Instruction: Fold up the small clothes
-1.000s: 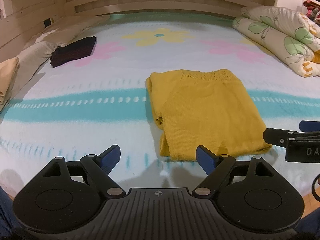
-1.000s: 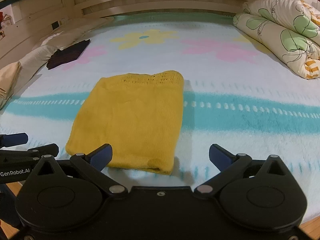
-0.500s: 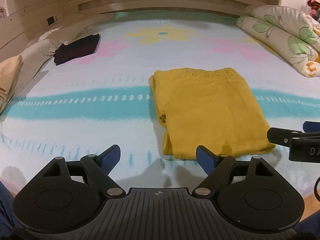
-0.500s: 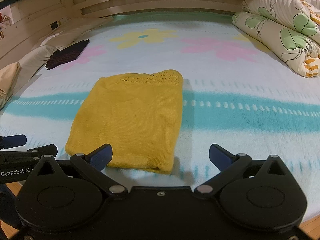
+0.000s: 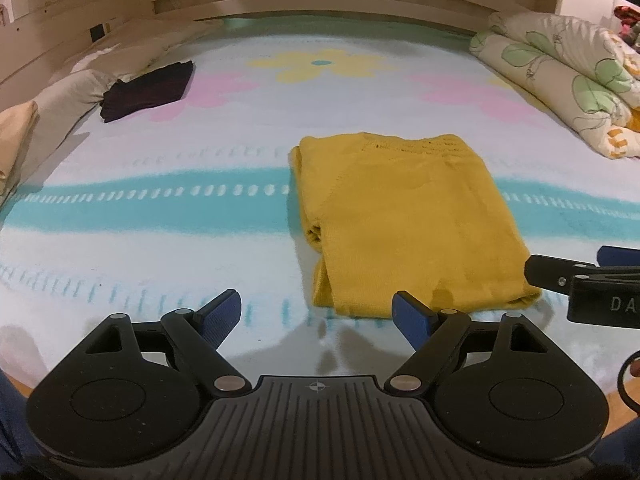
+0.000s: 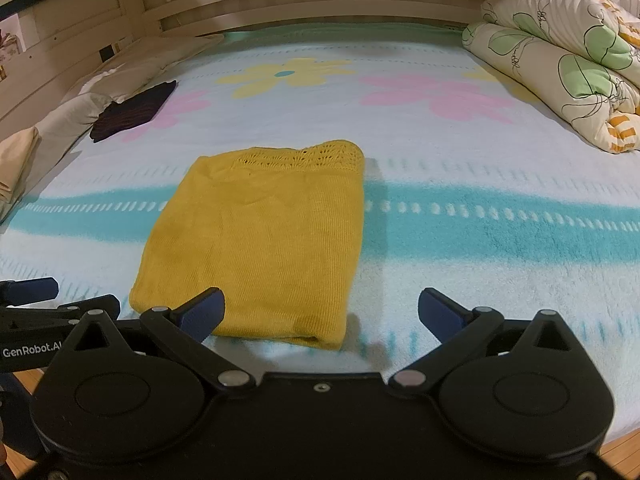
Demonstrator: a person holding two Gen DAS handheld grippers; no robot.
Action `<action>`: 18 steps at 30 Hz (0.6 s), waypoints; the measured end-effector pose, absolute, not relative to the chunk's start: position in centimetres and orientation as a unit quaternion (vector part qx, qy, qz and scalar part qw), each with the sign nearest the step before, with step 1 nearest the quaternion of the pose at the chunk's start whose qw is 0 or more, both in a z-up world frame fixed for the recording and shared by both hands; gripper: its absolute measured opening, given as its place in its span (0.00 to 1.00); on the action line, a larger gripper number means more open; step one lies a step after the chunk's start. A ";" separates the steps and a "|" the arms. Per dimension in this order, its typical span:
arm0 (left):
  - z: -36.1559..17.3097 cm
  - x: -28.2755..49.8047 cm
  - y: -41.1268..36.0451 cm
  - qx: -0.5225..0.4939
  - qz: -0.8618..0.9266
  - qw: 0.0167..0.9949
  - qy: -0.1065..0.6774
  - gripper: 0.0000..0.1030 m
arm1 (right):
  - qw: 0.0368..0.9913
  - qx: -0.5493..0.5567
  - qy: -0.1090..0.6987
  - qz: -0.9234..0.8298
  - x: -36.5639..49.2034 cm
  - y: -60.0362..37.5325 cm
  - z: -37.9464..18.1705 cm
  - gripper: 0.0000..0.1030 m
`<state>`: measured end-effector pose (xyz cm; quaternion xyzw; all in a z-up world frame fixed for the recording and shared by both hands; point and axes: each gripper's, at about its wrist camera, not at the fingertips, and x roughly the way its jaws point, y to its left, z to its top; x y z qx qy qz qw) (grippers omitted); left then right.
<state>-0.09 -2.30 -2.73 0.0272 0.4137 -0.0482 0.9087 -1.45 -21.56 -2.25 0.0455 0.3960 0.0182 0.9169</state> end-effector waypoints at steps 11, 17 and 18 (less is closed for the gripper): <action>-2.8 0.2 -2.0 0.001 -0.038 0.907 0.420 0.80 | 0.916 0.050 0.398 0.014 -1.5 -21.4 -2.3 1.00; -2.7 0.1 -2.0 0.016 -0.022 0.913 0.407 0.80 | 0.915 0.054 0.400 0.010 -1.4 -21.2 -2.4 1.00; -2.7 0.1 -2.0 0.017 -0.024 0.913 0.407 0.80 | 0.915 0.055 0.400 0.010 -1.4 -21.2 -2.4 1.00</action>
